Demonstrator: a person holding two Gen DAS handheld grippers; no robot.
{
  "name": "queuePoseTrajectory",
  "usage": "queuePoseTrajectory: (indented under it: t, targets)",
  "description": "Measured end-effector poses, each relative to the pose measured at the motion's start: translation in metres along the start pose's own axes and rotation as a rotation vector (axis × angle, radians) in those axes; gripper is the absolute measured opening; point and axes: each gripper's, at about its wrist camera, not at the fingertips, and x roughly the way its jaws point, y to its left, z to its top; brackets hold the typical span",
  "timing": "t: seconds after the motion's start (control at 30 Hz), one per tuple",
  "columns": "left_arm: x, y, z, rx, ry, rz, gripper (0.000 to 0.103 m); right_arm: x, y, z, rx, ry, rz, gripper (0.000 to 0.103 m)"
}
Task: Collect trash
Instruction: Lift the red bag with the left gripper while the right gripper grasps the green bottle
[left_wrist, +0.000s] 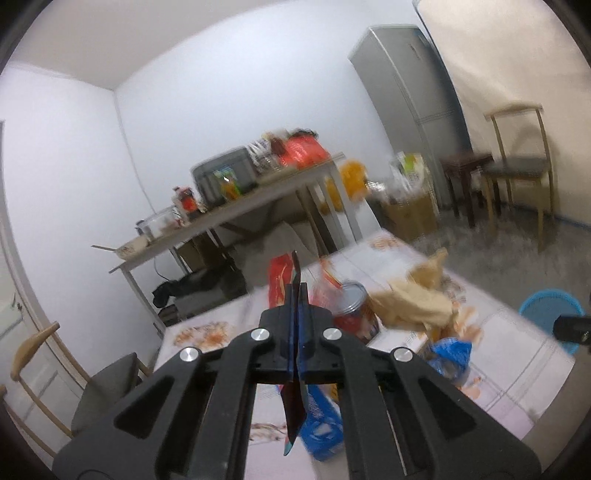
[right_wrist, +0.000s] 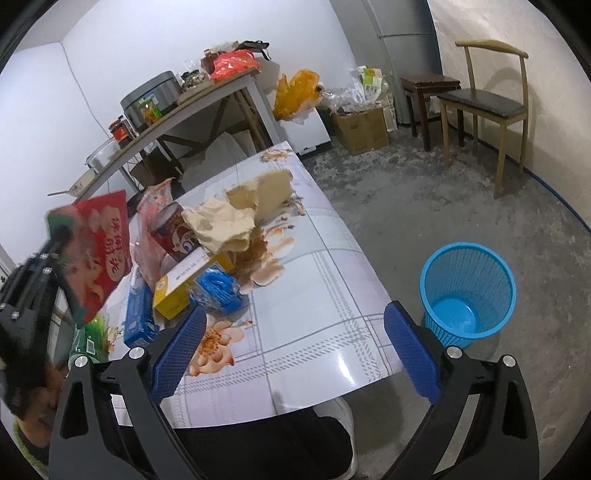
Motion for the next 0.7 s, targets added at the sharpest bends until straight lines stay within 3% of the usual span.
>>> queuePoseTrajectory:
  t: [0.2, 0.3, 0.4, 0.53, 0.7]
  targets:
    - [-0.037, 0.089, 0.016, -0.172, -0.064, 0.092, 0.000, -0.012, 0.039, 0.013, -0.091, -0.041, 0.065, 0.091]
    - [-0.059, 0.153, 0.011, -0.271, -0.070, 0.216, 0.000, -0.008, 0.082, 0.021, -0.152, -0.032, 0.182, 0.091]
    - [-0.075, 0.203, -0.004, -0.335, -0.039, 0.318, 0.000, 0.004, 0.148, 0.015, -0.294, -0.008, 0.308, 0.091]
    - [-0.080, 0.250, -0.040, -0.409, 0.074, 0.385, 0.000, 0.042, 0.234, -0.006, -0.440, 0.144, 0.478, 0.091]
    - [-0.064, 0.279, -0.094, -0.513, 0.244, 0.330, 0.000, 0.109, 0.304, -0.029, -0.471, 0.382, 0.590, 0.090]
